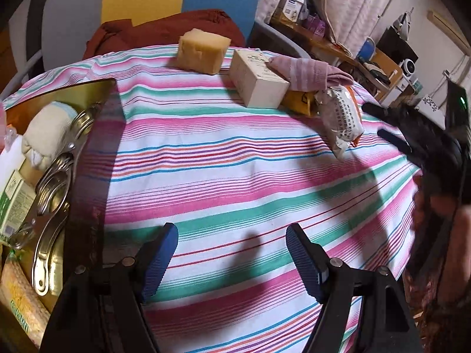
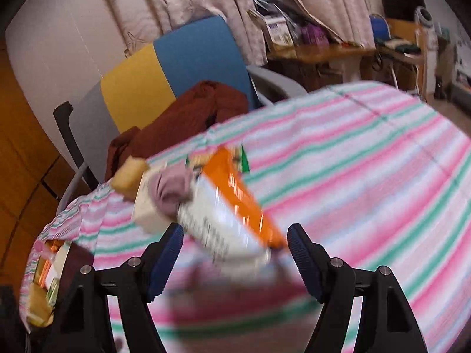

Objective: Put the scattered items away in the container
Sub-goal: 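Move both tools back toward the snack bag and yellow fuzzy item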

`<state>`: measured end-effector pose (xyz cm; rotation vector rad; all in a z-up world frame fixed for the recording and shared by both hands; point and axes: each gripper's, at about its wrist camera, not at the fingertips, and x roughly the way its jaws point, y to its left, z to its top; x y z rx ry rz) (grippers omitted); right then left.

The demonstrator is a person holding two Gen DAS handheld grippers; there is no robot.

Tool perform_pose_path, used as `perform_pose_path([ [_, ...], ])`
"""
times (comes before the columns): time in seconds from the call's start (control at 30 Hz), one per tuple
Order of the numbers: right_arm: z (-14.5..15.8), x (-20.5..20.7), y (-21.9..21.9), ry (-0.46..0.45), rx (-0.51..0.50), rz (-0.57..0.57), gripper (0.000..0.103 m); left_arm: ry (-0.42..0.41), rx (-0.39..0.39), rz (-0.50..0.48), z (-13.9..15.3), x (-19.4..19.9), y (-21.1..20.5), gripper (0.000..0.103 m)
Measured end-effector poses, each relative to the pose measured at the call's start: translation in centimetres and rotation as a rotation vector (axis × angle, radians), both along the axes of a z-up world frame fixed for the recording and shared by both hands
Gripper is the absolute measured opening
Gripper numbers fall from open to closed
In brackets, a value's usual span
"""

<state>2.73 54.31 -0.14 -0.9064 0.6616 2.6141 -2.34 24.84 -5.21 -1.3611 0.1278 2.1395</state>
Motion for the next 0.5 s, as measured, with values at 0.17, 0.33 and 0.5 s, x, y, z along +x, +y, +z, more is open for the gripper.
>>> perform_pose_path([
  [0.17,-1.6,-3.4,1.2,-0.013,-0.063,0.083,0.078,-0.027,0.009,-0.002,-0.2,0.5,-0.8,0.077],
  [0.33,-2.6,-3.5,-1.1,-0.022,-0.099,0.175,0.079,-0.032,0.017,-0.008,-0.1,1.1,-1.0,0.077],
  [0.5,-1.9,-1.1,-6.4,0.011,-0.114,0.32,0.079,-0.031,0.036,0.001,0.3,1.2,-1.0,0.077],
])
